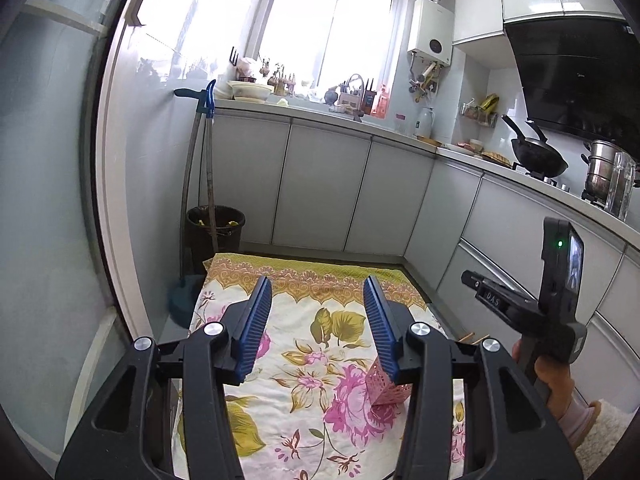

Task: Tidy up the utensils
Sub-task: 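Open the right tool over the cup to drop the black chopstick, then move both open tools toward the loose chopsticks on the cloth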

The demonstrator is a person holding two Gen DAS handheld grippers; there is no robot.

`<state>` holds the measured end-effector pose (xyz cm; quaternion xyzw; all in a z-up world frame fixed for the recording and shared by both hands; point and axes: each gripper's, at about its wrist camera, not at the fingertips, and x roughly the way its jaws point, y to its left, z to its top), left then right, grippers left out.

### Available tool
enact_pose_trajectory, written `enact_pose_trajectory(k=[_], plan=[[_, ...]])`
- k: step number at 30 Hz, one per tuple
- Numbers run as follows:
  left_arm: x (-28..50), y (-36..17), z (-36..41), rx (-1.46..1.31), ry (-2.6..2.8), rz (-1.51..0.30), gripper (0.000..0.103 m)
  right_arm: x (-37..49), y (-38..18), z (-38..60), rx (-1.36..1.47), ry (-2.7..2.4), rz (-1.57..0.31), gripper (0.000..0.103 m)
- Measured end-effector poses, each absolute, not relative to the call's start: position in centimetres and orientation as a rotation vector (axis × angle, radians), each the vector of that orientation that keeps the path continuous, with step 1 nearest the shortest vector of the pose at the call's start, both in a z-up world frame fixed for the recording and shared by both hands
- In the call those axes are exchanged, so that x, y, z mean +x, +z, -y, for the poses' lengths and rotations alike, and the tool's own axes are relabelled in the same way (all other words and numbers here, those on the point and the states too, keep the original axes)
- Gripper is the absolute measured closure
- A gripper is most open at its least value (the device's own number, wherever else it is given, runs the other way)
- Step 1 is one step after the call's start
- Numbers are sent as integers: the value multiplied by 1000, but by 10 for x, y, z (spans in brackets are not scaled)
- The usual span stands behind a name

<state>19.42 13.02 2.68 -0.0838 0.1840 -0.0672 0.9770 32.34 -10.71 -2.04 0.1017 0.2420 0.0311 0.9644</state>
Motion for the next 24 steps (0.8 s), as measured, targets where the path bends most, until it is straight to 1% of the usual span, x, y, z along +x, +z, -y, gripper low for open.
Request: enact_pose_trajectory(k=[3, 5, 6, 7, 8, 9, 10, 11, 12, 13, 14, 16, 20, 22, 24], plan=[[191, 29, -134, -181, -142, -365, 58, 309, -15, 111, 250, 89, -473, 94], [189, 29, -134, -180, -152, -368, 54, 294, -4, 115, 269, 107, -438, 93], [186, 29, -133, -181, -157, -368, 52, 283, 1, 119, 284, 115, -418, 90], [184, 30, -131, -177, -162, -366, 45, 271, 6, 123, 309, 129, -393, 71], [181, 32, -130, -172, -172, -363, 40, 258, 10, 129, 344, 142, -355, 43], [178, 34, -128, -168, -183, -355, 37, 241, 13, 136, 380, 142, -307, 33], [172, 36, -125, -161, -195, -345, 28, 222, 15, 144, 413, 129, -259, 14], [167, 39, -120, -150, -213, -333, 19, 206, 16, 151, 439, 118, -221, 8], [162, 41, -114, -134, -233, -323, 15, 191, 14, 159, 454, 102, -199, 7], [156, 43, -107, -111, -256, -316, 9, 177, 12, 167, 465, 80, -195, 7], [151, 45, -99, -85, -285, -313, 7, 165, 7, 175, 476, 58, -202, 7], [142, 43, -81, -41, -368, -338, 7, 145, -9, 193, 495, -15, -238, 7], [139, 24, -36, 57, -558, -468, 7, 123, -56, 229, 491, -254, -399, 7], [146, 2, -6, 120, -668, -589, 7, 123, -86, 247, 477, -343, -520, 7], [158, -24, 28, 191, -738, -711, 7, 126, -114, 267, 528, -362, -638, 7]])
